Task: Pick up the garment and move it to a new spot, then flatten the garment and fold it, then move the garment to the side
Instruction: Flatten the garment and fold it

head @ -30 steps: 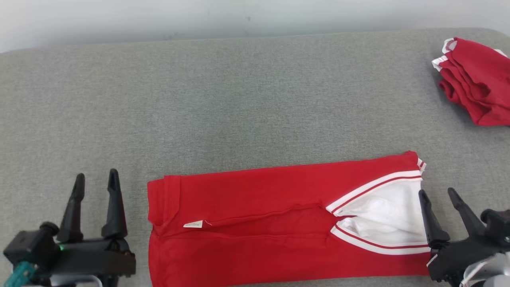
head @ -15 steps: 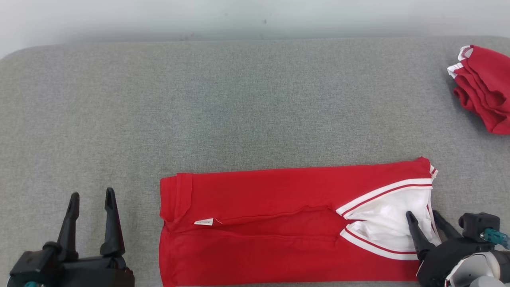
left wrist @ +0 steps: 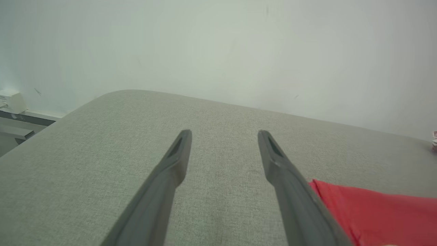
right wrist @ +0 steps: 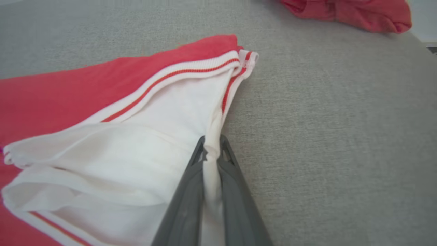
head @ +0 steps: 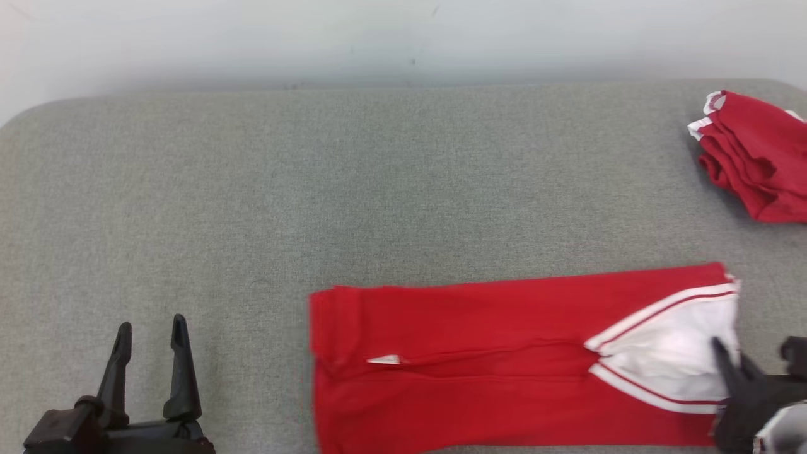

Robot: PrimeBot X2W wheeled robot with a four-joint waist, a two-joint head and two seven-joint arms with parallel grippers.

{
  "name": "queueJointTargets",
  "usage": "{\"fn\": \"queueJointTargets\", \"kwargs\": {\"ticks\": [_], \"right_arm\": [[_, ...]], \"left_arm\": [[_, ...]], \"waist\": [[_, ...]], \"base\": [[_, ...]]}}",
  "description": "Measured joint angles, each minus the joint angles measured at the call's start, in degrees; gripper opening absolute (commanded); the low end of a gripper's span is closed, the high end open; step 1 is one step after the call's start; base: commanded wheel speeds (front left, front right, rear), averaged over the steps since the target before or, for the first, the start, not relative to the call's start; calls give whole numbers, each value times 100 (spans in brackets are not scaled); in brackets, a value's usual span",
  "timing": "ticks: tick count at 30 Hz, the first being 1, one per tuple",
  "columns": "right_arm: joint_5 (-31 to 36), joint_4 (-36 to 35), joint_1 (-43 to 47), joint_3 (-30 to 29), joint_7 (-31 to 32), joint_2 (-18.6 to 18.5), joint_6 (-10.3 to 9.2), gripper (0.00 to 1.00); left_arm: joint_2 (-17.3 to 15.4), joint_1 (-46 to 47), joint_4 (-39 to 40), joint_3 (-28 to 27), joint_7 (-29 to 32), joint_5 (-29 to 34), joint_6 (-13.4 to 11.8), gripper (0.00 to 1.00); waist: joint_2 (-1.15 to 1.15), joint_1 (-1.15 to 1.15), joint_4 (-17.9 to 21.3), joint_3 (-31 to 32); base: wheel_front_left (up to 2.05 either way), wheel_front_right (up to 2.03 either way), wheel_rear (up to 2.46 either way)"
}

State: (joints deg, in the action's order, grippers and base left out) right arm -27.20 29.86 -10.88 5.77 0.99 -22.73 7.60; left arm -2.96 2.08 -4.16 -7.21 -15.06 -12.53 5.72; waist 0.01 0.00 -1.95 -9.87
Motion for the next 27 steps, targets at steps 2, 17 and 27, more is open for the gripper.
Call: {"fn": "queueJointTargets", "kwargs": {"ticks": [2, 17, 27], "right_arm": [[-18, 63, 26, -219, -3, -236, -1, 0], [-54, -1259, 216, 83, 259, -56, -3, 0], [67, -2490, 325, 797, 659, 386, -4, 0]], "left_arm": [[2, -13, 0, 48, 0, -7, -14, 100], [4, -174, -32, 60, 0, -51, -75, 100], [4, -165, -94, 131, 0, -48, -67, 100]], "waist": [[0, 0, 37, 58], [0, 0, 283, 214], [0, 0, 256, 239]], "base": [[0, 0, 0], [0, 0, 0], [0, 0, 0]]}}
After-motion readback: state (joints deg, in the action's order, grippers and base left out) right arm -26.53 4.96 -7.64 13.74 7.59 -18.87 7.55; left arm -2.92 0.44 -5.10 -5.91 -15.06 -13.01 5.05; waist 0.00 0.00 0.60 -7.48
